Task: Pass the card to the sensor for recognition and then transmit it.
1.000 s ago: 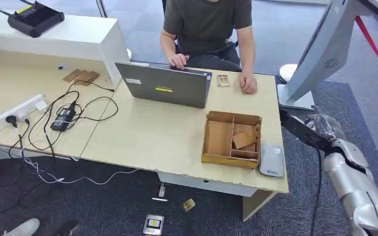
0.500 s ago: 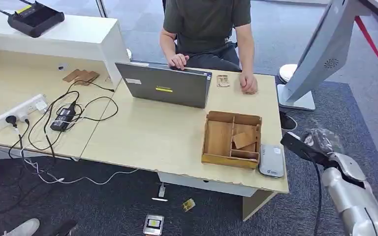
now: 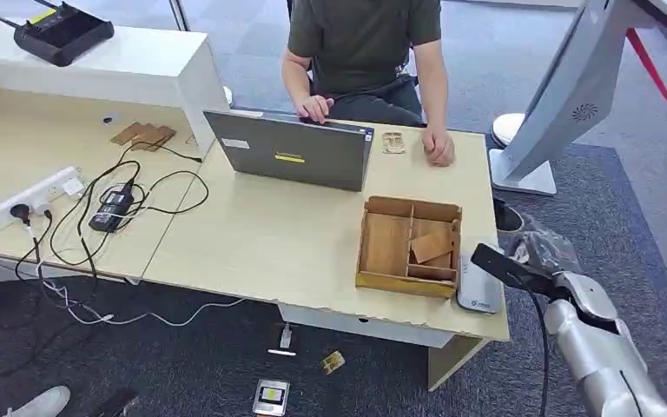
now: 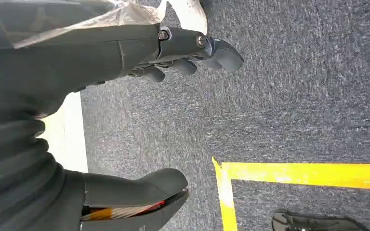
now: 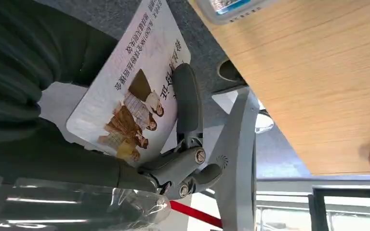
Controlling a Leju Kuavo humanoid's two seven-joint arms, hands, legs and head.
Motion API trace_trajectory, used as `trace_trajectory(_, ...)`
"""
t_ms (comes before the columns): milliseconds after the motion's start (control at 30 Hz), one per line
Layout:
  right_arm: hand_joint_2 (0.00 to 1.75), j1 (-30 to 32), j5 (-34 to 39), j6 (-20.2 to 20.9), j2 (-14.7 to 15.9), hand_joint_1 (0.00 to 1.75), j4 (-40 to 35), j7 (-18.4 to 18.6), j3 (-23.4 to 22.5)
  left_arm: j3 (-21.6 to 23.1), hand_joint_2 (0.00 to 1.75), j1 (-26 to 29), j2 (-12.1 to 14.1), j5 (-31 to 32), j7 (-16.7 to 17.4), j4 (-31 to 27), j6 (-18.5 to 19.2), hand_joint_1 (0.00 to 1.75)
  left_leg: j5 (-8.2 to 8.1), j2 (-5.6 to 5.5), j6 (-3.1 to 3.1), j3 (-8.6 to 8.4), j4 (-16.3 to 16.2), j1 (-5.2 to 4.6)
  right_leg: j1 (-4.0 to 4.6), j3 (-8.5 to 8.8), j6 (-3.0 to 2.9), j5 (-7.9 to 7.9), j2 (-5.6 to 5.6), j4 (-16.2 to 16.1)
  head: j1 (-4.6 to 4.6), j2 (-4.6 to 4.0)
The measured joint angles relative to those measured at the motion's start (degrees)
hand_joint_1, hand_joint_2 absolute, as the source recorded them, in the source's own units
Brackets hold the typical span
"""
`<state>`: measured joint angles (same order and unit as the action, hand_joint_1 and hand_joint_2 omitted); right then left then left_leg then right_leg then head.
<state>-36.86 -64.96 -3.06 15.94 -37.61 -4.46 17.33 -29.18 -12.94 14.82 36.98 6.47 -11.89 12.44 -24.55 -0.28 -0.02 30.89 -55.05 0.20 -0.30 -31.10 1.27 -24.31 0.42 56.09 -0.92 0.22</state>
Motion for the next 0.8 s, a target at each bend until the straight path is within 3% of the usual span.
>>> trace_trajectory(800,1.75,0.24,-7.78,4.59,-3.68,1.75,-0.85,2.14,1.53,-0.74,1.75,-0.53,-0.13,1.31,0.37,0.00,-0.22,0.00,0.00,0.00,0.00,0.00,0.00,0.00,0.00,0.00,0.00,0.00,0.00,-0.01,0.02,0.00)
